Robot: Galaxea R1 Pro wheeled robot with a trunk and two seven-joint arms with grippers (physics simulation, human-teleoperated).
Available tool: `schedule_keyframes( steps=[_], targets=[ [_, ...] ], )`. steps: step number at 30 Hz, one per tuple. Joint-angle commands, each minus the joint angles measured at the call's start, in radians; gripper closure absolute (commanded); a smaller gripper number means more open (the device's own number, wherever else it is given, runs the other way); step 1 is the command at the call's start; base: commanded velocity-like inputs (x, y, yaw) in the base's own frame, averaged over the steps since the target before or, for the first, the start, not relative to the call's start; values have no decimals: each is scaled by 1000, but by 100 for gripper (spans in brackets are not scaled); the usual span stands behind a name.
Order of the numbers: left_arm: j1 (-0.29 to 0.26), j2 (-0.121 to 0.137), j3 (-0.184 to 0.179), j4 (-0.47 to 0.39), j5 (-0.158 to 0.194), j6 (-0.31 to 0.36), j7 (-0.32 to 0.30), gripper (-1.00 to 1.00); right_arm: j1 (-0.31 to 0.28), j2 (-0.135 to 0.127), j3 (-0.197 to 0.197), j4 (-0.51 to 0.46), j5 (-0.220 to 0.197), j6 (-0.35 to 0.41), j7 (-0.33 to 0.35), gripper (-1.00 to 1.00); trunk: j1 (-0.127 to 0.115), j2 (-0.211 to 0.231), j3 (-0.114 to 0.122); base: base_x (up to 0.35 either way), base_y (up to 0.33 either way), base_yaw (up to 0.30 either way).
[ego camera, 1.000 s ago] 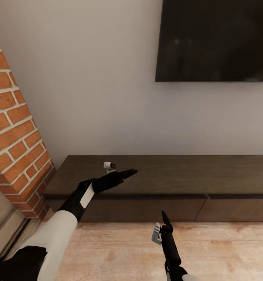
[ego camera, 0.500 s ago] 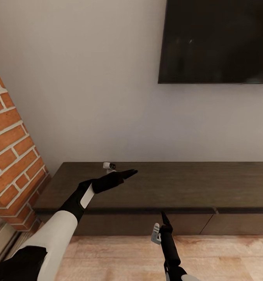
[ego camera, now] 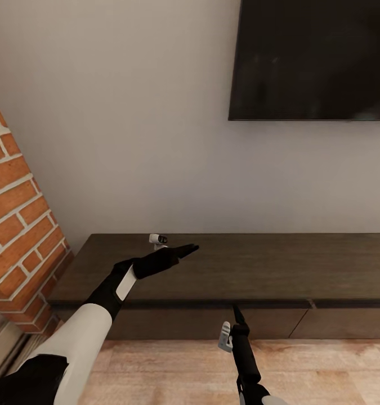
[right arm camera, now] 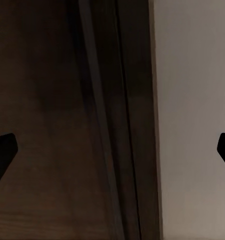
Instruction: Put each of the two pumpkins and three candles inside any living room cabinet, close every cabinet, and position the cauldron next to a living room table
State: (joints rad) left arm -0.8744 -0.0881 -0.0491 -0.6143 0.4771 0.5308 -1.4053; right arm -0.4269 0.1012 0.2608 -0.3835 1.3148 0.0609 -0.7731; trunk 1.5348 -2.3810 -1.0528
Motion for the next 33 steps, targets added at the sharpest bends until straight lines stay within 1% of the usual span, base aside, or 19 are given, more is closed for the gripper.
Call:
schedule_keyframes(
  steps=[1,3,14,20,26,28,33],
  targets=[
    [0,0,0,0,0,0,0,-100,0,0,0,0,0,0,0,-100,0,0,0,0,0,0],
    [0,1,0,1,0,0,-1,-100,0,0,0,0,0,-1,0,-100,0,0,0,0,0,0],
    [0,0,0,-1,0,2,-2,-100,0,0,0,0,0,-3,-1,-100,42,-77,-34,0,0,0],
    [0,0,0,-1,0,0,-3,-100,0,-1,3,0,1,-7,-2,-100,42,-77,-34,0,0,0],
    [0,0,0,-1,-1,1,-3,-100,0,0,3,0,1,-7,-3,-100,65,-119,-53,0,0,0],
    [0,-1,0,-1,-1,0,-3,-100,0,0,3,-1,1,-7,-3,-100,66,-119,-61,0,0,0],
    [0,-1,0,0,-1,0,-3,-100,0,0,1,-1,2,-2,-2,-100,66,-119,-61,0,0,0]
  ],
)
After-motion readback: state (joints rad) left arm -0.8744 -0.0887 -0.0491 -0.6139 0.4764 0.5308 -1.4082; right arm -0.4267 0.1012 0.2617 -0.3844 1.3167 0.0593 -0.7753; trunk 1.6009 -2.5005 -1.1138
